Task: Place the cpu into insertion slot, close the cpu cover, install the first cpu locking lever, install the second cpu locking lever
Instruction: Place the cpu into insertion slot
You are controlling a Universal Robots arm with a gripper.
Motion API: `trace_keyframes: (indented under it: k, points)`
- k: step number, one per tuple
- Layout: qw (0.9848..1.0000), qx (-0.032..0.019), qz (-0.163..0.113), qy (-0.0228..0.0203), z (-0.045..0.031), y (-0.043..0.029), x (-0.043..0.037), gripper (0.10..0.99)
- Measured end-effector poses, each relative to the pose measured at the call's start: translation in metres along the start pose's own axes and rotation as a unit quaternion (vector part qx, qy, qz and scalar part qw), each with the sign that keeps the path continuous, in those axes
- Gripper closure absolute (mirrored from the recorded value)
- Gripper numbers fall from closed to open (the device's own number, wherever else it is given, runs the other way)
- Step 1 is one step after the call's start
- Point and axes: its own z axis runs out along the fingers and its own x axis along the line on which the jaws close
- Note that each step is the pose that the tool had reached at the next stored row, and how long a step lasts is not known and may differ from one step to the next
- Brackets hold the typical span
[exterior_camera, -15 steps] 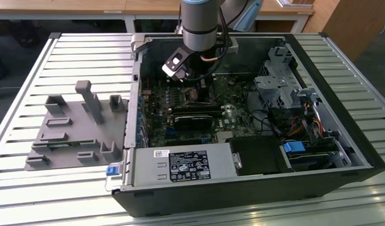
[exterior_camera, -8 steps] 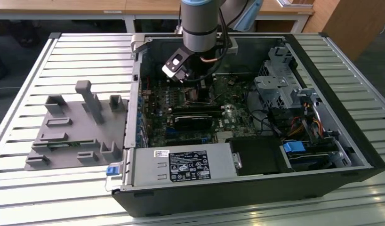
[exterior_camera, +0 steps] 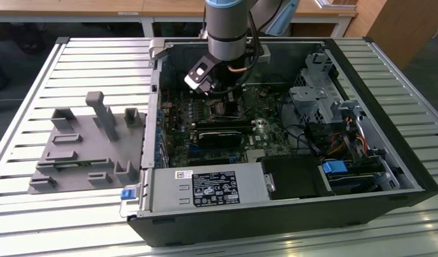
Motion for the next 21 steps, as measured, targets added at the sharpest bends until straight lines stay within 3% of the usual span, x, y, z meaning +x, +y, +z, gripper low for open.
trace_keyframes:
  k: [12, 14, 15, 21]
  points:
    - [1.0, 0.0, 0.0, 0.0, 0.0017, -0.0001, 0.0, 0.545]
    - [1.0, 0.0, 0.0, 0.0, 0.0017, -0.0002, 0.0, 0.533]
    - [1.0, 0.0, 0.0, 0.0, 0.0017, -0.0001, 0.0, 0.471]
    - [1.0, -0.0001, 0.0, 0.0001, 0.0019, -0.0002, 0.0007, 0.471]
